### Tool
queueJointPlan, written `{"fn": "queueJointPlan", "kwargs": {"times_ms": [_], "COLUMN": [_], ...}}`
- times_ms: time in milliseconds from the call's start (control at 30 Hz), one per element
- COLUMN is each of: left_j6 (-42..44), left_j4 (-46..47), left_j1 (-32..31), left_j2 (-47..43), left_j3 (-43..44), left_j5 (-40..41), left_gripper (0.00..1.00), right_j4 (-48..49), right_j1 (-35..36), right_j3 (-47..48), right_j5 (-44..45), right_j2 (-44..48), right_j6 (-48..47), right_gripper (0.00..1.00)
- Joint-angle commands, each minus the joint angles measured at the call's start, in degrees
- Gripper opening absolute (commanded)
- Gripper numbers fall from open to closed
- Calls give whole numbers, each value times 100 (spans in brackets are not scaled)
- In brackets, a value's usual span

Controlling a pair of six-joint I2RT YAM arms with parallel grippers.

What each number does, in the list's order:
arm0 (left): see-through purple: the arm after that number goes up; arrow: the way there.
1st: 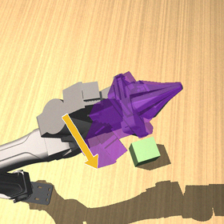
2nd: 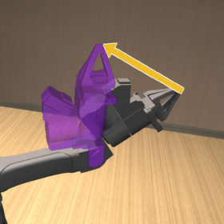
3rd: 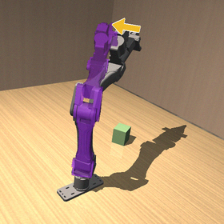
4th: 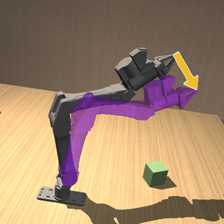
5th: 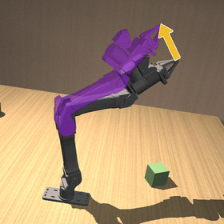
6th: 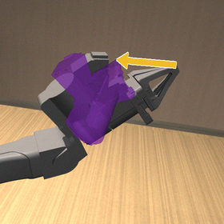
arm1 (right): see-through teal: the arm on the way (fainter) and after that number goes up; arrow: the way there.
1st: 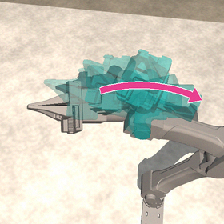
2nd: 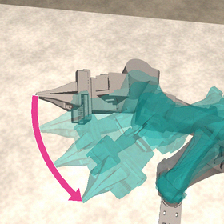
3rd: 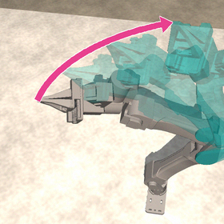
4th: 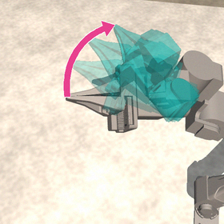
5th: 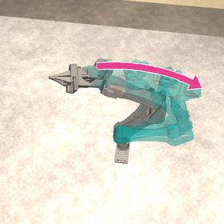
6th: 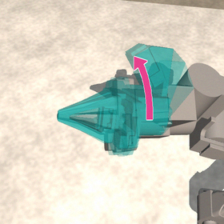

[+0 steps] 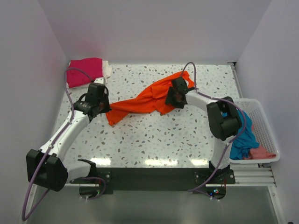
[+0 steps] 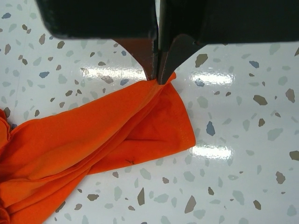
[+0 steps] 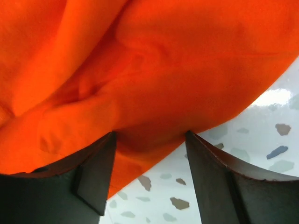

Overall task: Fold and stack the t-shirts
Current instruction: Flatten the tshirt out

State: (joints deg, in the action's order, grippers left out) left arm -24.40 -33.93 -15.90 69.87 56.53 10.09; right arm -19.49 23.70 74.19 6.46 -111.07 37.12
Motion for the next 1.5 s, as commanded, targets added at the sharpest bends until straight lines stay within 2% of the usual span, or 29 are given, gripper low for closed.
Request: {"fn": "queueJointPlan", "kwargs": {"times_ms": [0,67,100,200,400,600,800,933,1100,1267,1400,1467], "left_j6": [129,138,138,146,190,129,15,-82,-161,-231,-275,-284], "left_j4": [299,300,308,300,221,168,-60,-254,-386,-114,474,1176], "left_j1": [113,157,166,219,316,324,324,324,324,324,324,324], "left_j2": [-61,-69,-70,-87,-280,-623,-1325,-1756,-1863,-1477,-792,-247], "left_j3": [139,147,156,200,367,595,973,1359,1957,2422,2740,2854], "left_j5": [-16,-42,-42,-42,90,222,415,441,415,511,819,933], "left_gripper": [0,0,0,0,0,0,0,0,0,0,0,0], "right_j4": [314,261,165,-211,-810,-1407,-1996,-2244,-2700,-2648,-1939,-1282], "right_j1": [-50,-50,-50,-68,-234,-481,-507,-498,-507,-507,-568,-770], "right_j3": [218,192,192,244,280,526,1105,1684,2345,2652,2915,3030], "right_j5": [127,189,233,540,997,1033,981,849,489,444,348,103], "right_j2": [-213,-205,-127,102,1471,2931,4152,4654,4647,4480,3787,3157], "right_j6": [216,208,199,67,-249,-381,-478,-680,-1014,-1198,-1418,-1471], "right_gripper": [63,50,28,0,0,0,0,0,0,0,0,0]}}
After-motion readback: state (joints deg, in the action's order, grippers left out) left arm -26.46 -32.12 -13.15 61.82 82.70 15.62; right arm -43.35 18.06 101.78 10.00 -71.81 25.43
